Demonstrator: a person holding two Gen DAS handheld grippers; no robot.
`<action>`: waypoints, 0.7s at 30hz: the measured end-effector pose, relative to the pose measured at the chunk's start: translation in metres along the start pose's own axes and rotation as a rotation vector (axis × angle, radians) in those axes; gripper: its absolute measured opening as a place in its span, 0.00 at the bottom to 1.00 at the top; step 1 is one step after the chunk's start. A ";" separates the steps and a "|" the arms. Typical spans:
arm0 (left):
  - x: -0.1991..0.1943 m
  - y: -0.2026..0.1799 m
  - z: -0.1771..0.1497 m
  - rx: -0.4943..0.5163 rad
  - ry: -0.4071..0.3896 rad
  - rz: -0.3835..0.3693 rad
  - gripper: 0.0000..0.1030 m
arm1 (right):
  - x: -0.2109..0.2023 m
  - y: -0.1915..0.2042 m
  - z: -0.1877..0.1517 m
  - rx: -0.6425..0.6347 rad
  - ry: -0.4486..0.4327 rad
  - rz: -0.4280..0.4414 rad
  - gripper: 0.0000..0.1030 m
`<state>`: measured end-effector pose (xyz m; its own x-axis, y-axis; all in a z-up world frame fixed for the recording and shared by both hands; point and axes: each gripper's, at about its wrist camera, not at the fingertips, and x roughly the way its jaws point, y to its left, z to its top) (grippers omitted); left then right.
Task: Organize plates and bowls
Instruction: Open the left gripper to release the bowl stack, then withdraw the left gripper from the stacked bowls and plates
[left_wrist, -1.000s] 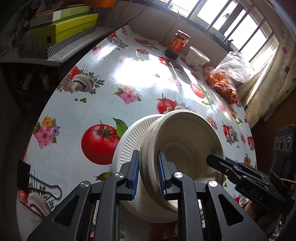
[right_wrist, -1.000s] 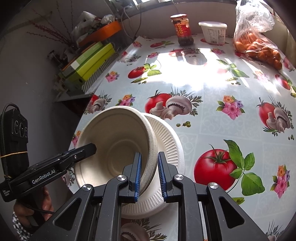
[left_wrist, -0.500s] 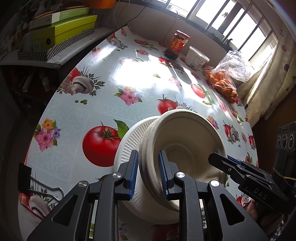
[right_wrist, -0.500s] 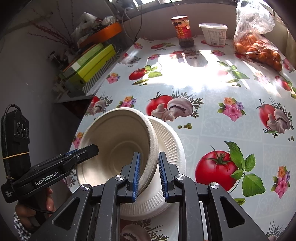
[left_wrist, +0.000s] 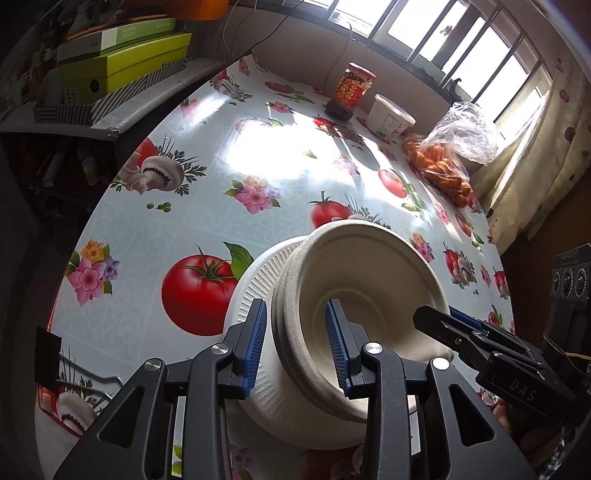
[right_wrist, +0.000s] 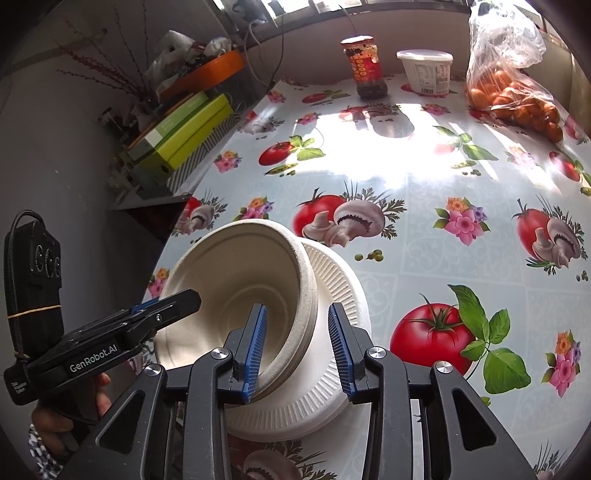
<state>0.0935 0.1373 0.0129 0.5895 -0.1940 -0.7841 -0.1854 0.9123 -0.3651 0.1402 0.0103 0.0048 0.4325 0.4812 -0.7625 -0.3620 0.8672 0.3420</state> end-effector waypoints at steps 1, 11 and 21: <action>-0.001 0.000 0.000 -0.001 -0.002 0.000 0.38 | -0.001 0.000 0.000 -0.001 -0.003 0.001 0.34; -0.018 -0.006 -0.004 0.032 -0.071 0.021 0.41 | -0.020 0.005 -0.008 -0.036 -0.088 0.016 0.40; -0.049 -0.015 -0.023 0.094 -0.181 0.057 0.41 | -0.051 0.012 -0.028 -0.116 -0.203 -0.008 0.42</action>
<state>0.0494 0.1249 0.0457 0.7131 -0.0807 -0.6964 -0.1535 0.9513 -0.2674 0.0907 -0.0072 0.0322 0.5889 0.5004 -0.6347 -0.4453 0.8562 0.2618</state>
